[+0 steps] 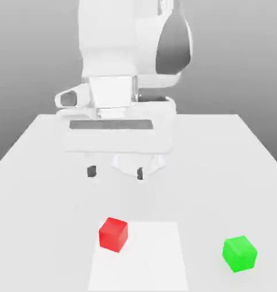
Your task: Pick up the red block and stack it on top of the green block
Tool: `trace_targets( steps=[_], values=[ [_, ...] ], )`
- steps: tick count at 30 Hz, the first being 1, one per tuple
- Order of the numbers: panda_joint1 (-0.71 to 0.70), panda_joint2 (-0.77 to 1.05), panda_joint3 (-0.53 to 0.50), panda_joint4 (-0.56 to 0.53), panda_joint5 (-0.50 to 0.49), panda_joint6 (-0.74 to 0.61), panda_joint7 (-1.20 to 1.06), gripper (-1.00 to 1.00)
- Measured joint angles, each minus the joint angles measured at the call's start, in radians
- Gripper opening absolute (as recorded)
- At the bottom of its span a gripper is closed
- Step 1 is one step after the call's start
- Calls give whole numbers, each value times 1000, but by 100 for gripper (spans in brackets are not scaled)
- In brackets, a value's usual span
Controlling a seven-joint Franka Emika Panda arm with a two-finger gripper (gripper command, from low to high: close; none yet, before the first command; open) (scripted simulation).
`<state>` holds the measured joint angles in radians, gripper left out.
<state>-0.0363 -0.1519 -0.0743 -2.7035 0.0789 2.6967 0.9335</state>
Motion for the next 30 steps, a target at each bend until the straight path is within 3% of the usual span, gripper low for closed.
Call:
trace_targets(
  steps=[5, 10, 11, 18, 24, 30],
  values=[
    [-34, 173, -7, -83, -67, 122, 88, 0],
    [-51, 350, 23, -65, -29, 271, 64, 0],
    [-59, 379, 33, -61, -22, 296, 59, -100],
    [-63, 383, 36, -61, -25, 299, 62, -100],
    [-57, 194, 17, -88, -75, 139, 97, -100],
    [53, 181, 146, 9, -102, 29, -68, -100]
  ],
)
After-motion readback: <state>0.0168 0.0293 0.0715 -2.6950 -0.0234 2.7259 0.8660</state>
